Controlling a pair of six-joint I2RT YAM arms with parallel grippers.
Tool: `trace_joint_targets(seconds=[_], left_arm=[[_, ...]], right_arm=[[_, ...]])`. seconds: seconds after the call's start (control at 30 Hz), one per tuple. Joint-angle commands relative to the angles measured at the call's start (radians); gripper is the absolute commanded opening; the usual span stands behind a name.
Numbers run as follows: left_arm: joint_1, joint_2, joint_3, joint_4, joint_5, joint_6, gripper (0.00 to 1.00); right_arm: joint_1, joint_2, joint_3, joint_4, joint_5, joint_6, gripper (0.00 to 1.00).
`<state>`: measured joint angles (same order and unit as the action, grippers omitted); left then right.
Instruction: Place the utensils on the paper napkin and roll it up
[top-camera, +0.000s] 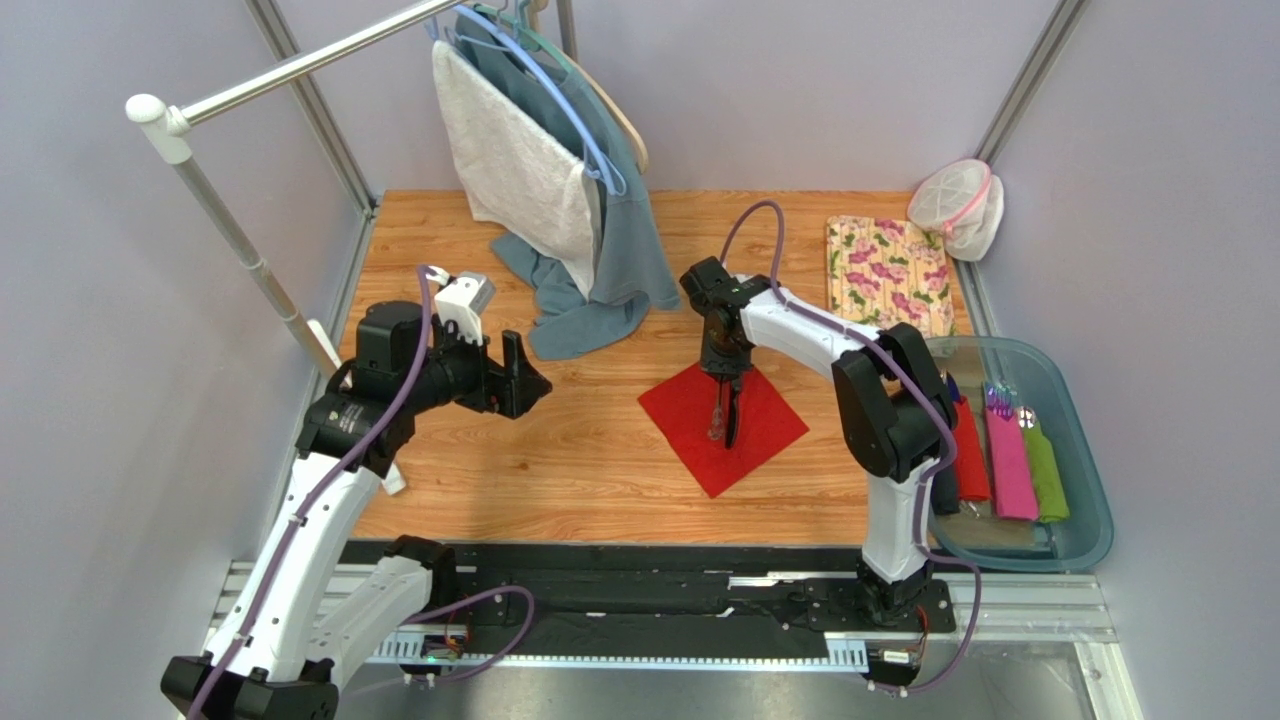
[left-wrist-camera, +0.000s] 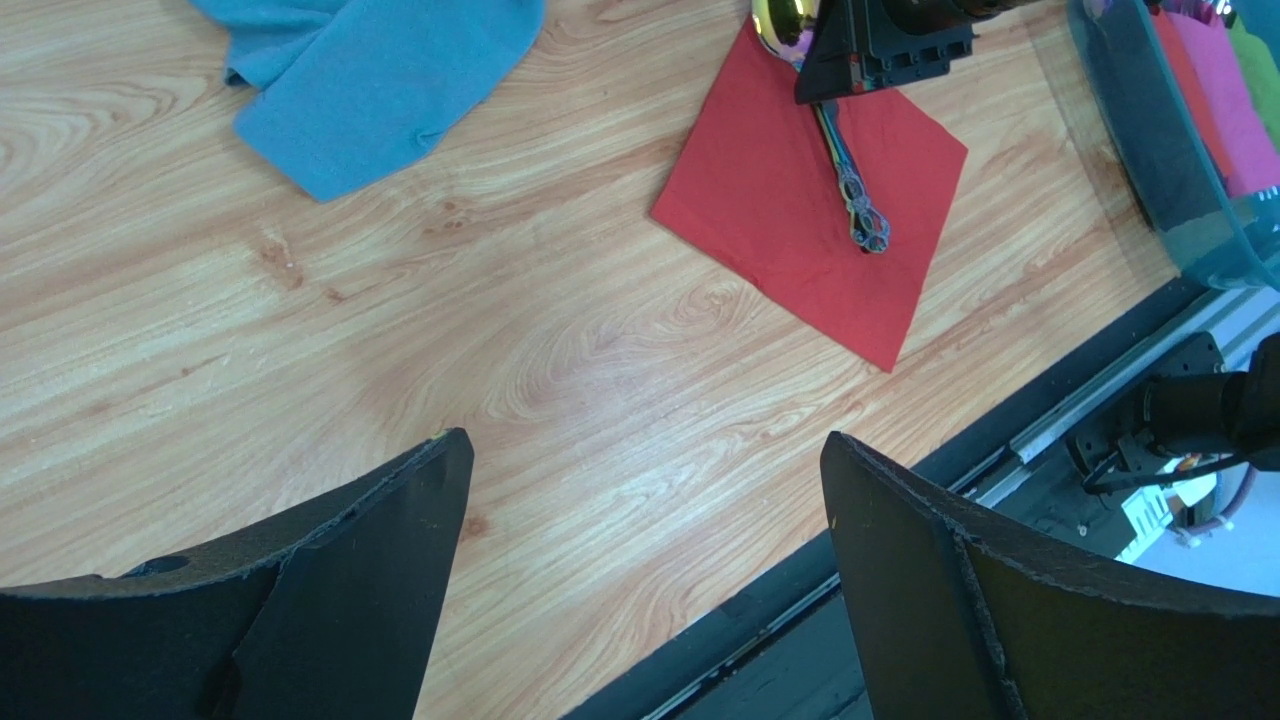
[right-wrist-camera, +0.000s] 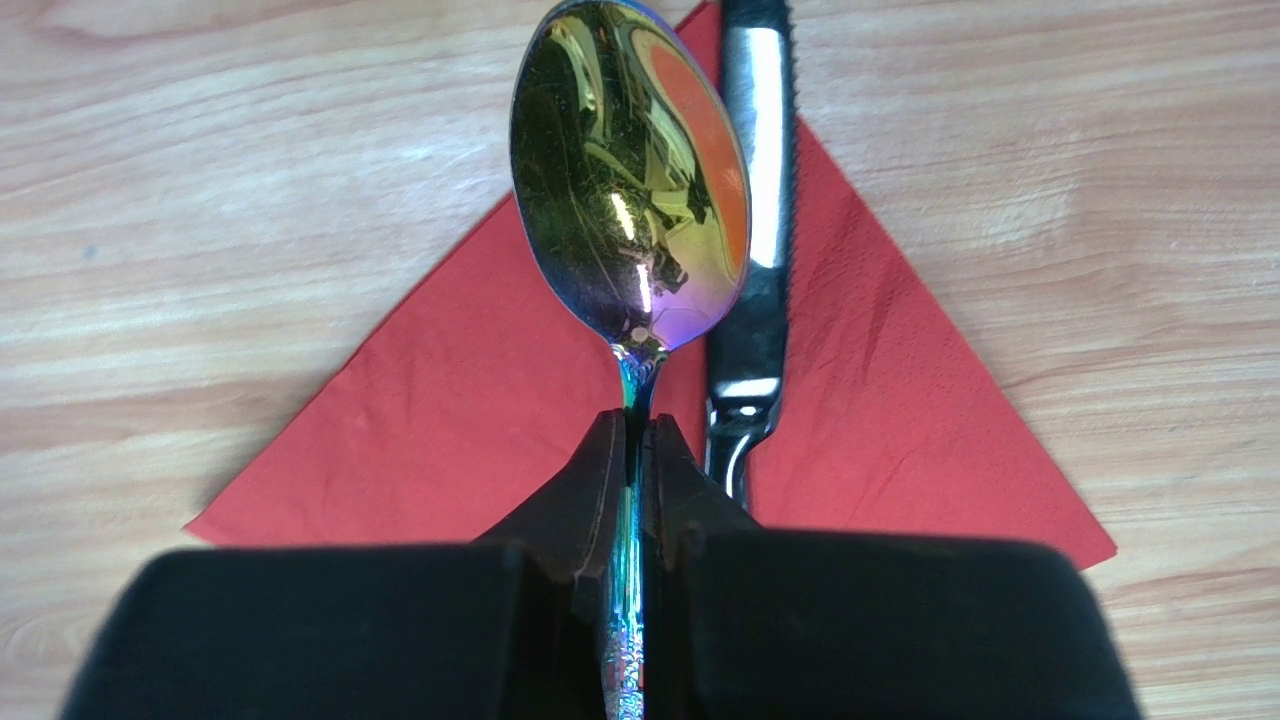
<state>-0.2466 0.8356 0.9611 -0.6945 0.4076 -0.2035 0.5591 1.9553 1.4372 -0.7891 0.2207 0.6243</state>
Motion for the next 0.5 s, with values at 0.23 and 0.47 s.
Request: trace_joint_targets(seconds=[0.23,0.47], left_arm=[[0.004,0.010,0.010,0.044,0.008,-0.007,0.95],[0.004,0.011,0.010,0.041,0.007,-0.008,0.95]], right_arm=[[-0.034,0.031,0.034,0.019,0.013,-0.001,0.05],[-0.034,0.037,0.032,0.019,0.000,0.003,0.11]])
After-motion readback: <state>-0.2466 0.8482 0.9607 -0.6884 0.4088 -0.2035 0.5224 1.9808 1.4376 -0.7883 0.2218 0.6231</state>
